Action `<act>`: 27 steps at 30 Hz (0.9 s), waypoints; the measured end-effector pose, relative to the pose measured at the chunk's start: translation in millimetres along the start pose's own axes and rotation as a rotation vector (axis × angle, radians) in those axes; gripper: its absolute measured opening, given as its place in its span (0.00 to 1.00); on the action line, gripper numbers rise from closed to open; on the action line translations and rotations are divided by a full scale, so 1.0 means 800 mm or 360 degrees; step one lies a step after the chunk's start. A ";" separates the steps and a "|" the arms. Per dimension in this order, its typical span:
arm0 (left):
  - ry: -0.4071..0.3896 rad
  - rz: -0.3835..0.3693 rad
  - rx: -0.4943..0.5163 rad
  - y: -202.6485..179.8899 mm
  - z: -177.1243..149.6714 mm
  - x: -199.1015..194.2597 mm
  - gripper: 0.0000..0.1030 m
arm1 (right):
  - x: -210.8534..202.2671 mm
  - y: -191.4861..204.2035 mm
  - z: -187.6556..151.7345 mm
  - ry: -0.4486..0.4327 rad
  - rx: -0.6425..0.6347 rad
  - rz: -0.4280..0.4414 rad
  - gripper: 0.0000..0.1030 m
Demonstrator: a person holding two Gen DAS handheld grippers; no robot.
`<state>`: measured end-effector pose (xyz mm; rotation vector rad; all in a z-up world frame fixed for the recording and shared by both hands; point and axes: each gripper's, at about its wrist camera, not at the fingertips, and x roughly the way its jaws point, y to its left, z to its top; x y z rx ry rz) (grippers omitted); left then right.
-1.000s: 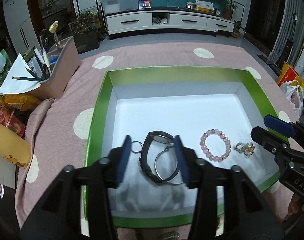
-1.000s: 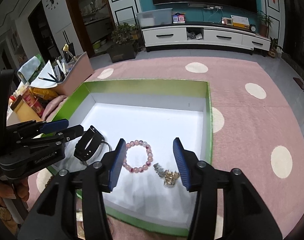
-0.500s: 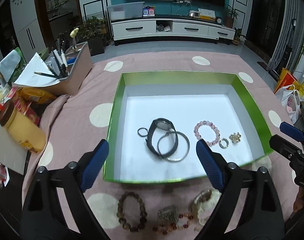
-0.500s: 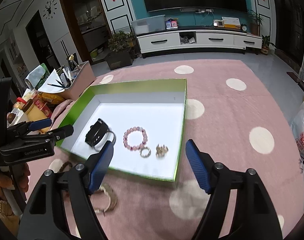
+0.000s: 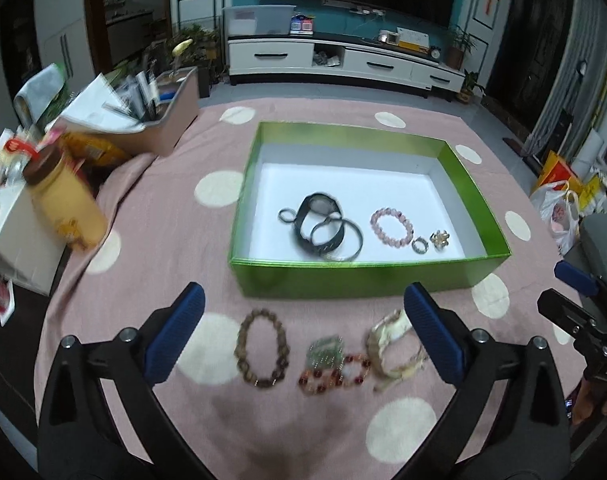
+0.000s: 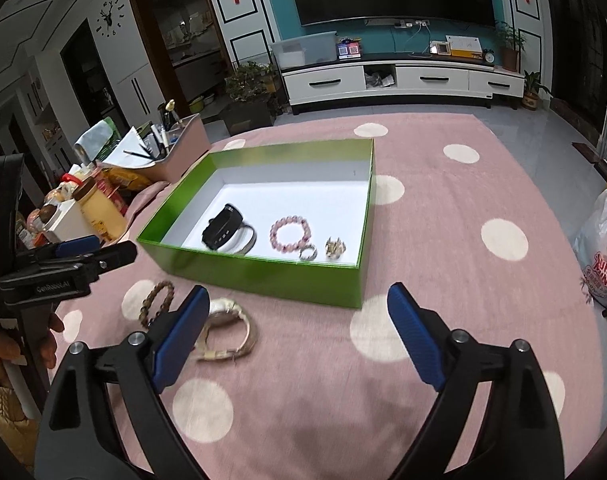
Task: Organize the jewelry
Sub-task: 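Withdraw both grippers from the box toward the remaining bracelets and watch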
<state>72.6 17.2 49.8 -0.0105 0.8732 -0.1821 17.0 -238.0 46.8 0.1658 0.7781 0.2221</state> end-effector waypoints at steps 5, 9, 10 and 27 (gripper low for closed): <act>-0.0037 -0.0046 -0.0173 0.042 -0.027 -0.026 0.98 | -0.009 0.004 -0.021 0.0025 0.0008 0.0032 0.88; -0.0122 -0.0092 -0.0332 0.073 -0.049 -0.047 0.98 | -0.007 0.008 -0.037 0.0059 0.0010 0.0051 0.88; -0.0126 -0.0108 -0.0360 0.077 -0.053 -0.049 0.98 | -0.007 0.009 -0.040 0.0066 0.0008 0.0054 0.88; -0.0048 -0.0059 -0.0158 0.072 -0.101 -0.034 0.98 | 0.016 0.028 -0.071 0.0187 -0.0056 0.0116 0.88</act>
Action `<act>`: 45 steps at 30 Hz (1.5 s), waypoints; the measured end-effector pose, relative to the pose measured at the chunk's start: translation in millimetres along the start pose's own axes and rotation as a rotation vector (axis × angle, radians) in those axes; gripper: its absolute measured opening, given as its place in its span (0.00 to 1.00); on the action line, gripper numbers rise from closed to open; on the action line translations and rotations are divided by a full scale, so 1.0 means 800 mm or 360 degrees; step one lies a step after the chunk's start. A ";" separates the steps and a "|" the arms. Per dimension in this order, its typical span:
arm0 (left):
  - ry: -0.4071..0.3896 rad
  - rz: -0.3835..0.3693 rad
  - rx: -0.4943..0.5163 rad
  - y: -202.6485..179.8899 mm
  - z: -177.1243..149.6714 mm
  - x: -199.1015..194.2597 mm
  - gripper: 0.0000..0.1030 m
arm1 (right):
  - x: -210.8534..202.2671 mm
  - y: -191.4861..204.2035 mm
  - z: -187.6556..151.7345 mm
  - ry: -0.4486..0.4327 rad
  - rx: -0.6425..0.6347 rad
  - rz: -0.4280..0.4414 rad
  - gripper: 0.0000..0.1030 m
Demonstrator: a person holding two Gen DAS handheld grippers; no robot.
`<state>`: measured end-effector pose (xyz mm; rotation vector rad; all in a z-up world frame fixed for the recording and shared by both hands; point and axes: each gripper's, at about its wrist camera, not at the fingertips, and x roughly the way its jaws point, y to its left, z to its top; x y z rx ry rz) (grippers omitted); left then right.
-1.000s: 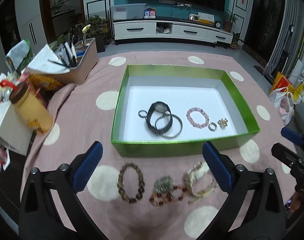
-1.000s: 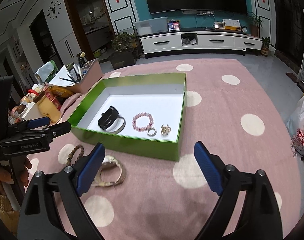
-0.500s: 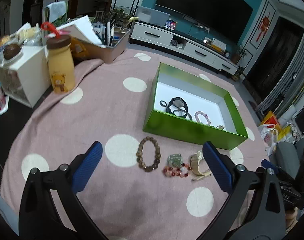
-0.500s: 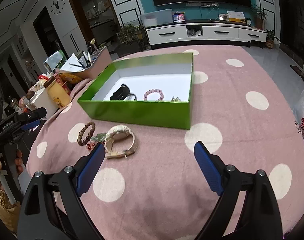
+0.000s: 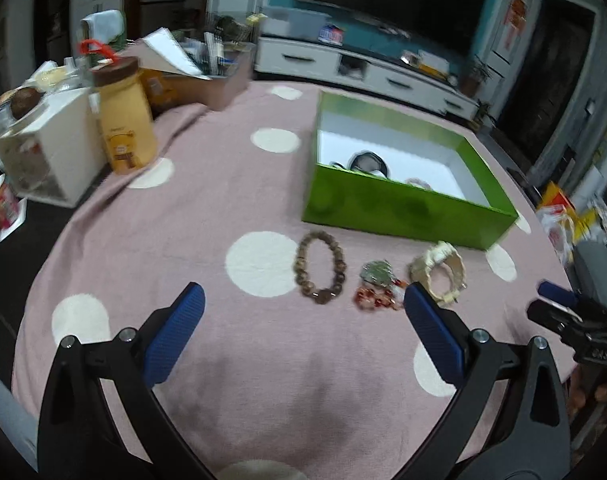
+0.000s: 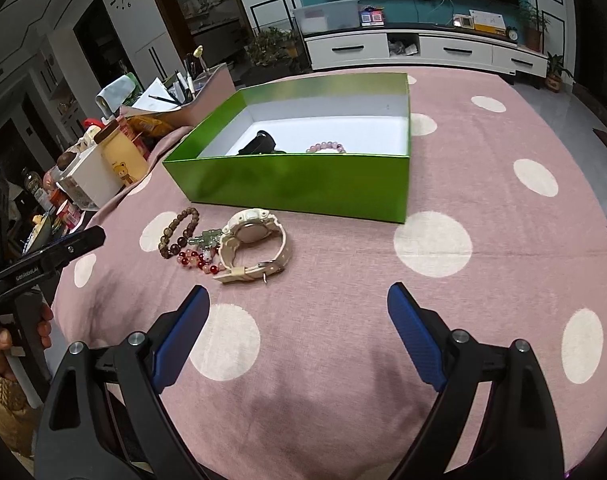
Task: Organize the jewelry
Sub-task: 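Withdraw both grippers from the box toward the remaining bracelets and watch, then grasp the brown wooden bead bracelet with the left gripper while the right grasps the white watch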
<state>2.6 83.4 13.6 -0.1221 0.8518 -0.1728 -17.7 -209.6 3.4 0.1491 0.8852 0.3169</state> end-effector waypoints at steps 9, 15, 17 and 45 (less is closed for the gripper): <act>0.0130 0.0124 -0.0021 0.000 0.007 0.036 0.98 | 0.024 0.009 0.005 0.0037 -0.0023 0.0031 0.88; 0.0176 0.0184 -0.0124 0.011 0.009 0.068 0.95 | 0.036 0.009 0.009 0.0043 -0.0029 0.0029 0.88; 0.0185 0.0190 -0.0119 0.010 0.011 0.078 0.84 | 0.040 0.008 0.009 0.0044 -0.0028 0.0023 0.88; 0.0237 0.0136 0.0077 -0.001 0.020 0.126 0.11 | 0.107 0.032 0.032 0.0104 -0.0238 -0.0040 0.34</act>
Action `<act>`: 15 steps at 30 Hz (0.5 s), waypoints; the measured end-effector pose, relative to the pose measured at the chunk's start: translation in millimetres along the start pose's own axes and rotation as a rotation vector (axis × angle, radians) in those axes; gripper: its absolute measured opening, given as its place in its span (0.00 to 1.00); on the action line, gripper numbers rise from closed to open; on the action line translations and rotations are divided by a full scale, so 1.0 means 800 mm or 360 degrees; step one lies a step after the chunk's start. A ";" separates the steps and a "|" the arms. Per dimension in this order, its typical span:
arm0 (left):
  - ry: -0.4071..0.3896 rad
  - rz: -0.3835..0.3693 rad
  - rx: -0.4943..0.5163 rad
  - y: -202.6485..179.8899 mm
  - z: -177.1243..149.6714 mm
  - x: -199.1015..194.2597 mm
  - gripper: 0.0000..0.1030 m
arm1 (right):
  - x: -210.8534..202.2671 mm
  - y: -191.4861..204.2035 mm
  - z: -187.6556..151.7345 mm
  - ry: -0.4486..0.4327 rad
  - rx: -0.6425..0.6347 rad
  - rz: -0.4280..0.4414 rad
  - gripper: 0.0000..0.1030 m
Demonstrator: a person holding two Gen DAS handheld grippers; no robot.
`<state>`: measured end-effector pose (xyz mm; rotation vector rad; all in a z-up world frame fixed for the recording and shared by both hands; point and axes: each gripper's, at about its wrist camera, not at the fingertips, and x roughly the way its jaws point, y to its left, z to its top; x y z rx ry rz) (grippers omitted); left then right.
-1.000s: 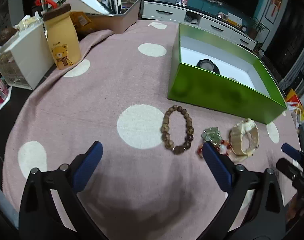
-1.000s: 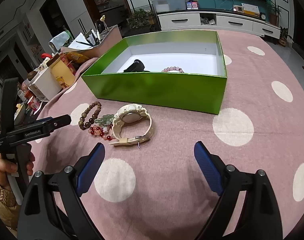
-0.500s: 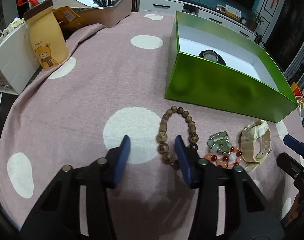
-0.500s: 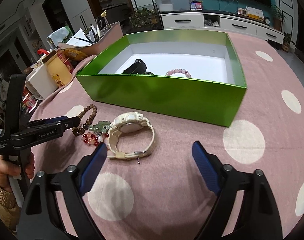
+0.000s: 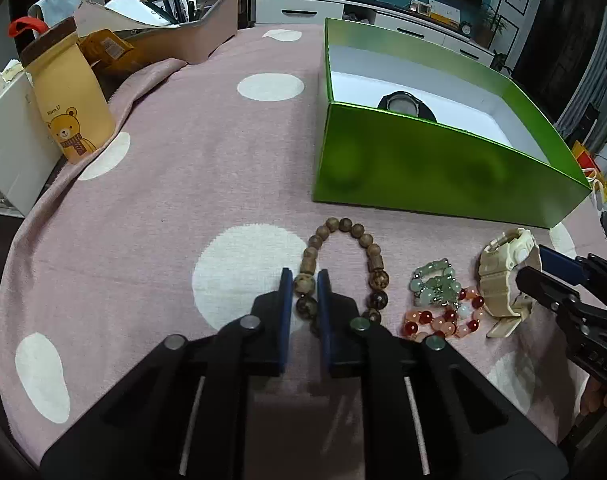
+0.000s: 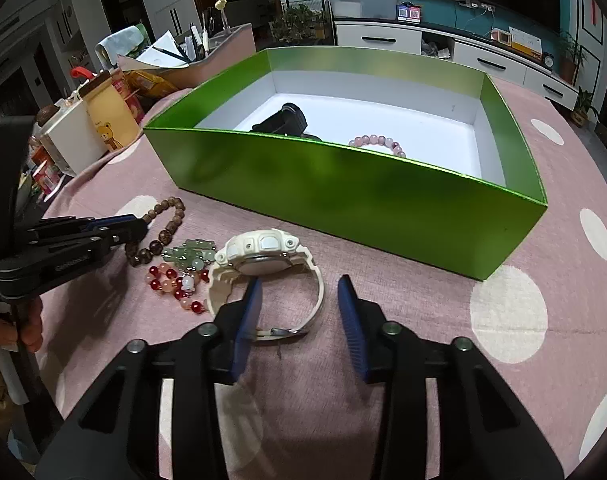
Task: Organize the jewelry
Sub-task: 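Grasp the brown wooden bead bracelet with the left gripper while the right grasps the white watch, then lift the wooden bracelet toward the box with the left gripper while the right lifts the white watch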
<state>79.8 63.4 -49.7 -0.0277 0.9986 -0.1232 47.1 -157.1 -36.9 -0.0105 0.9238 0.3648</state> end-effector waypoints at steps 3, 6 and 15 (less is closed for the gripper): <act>-0.0009 -0.0012 0.0002 0.001 -0.001 -0.001 0.11 | 0.006 0.000 -0.001 0.0019 0.0002 -0.0008 0.27; -0.0015 -0.0025 -0.0012 0.003 -0.002 -0.001 0.10 | 0.006 0.001 -0.001 0.0006 -0.0013 -0.0024 0.23; -0.0071 -0.0070 -0.0026 0.000 -0.003 -0.020 0.10 | -0.007 -0.001 0.001 -0.0064 -0.0018 -0.0056 0.09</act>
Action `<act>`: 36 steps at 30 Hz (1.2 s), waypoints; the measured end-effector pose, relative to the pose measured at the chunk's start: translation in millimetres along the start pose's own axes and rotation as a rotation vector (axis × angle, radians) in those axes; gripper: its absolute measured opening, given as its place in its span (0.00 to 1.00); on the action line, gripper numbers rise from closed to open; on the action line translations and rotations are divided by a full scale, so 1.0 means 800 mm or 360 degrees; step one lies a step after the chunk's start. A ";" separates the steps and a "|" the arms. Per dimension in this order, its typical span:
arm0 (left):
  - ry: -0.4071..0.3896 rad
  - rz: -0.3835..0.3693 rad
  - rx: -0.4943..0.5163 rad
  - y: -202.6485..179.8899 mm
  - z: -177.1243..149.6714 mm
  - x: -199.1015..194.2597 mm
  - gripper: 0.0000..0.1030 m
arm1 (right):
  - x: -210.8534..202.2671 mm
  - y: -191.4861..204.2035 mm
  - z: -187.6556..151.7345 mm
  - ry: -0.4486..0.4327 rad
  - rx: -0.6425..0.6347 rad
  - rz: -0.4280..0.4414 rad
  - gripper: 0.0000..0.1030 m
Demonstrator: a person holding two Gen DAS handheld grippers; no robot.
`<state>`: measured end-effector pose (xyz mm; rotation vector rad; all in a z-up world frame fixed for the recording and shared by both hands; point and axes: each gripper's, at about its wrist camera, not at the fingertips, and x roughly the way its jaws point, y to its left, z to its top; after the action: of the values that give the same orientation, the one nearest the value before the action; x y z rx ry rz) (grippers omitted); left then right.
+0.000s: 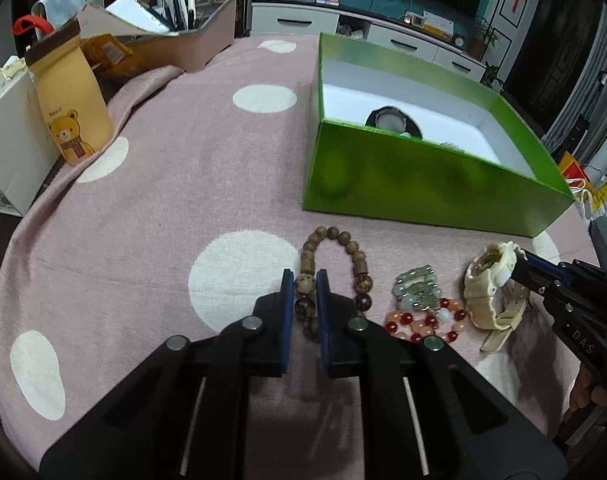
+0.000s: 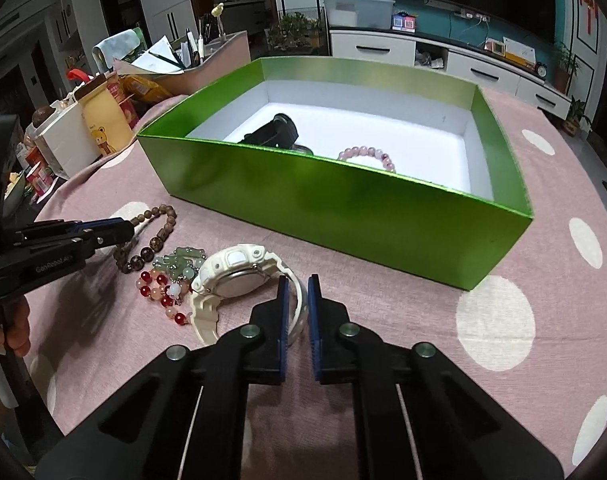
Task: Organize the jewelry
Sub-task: 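Lift the wooden bracelet toward the box with the left gripper while the right lifts the white watch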
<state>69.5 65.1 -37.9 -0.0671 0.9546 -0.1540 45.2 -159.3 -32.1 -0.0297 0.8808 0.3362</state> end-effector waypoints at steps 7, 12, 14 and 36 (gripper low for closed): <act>-0.0073 -0.0021 0.0005 -0.006 0.002 -0.029 0.10 | -0.023 -0.008 0.000 -0.0067 0.0037 -0.0008 0.09; -0.0118 -0.0041 0.0015 -0.009 0.006 -0.047 0.10 | -0.040 -0.014 0.000 -0.0110 0.0052 -0.0024 0.09; -0.0137 -0.0047 0.0024 -0.011 0.009 -0.054 0.10 | -0.047 -0.016 0.000 -0.0130 0.0061 -0.0026 0.09; -0.0282 -0.0099 0.0125 -0.039 0.048 -0.117 0.10 | -0.111 -0.035 0.020 -0.0332 0.0094 -0.0069 0.09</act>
<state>44.7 48.8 63.6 -0.0371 0.7692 -0.2388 13.7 -207.9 42.6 0.0404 0.6819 0.2671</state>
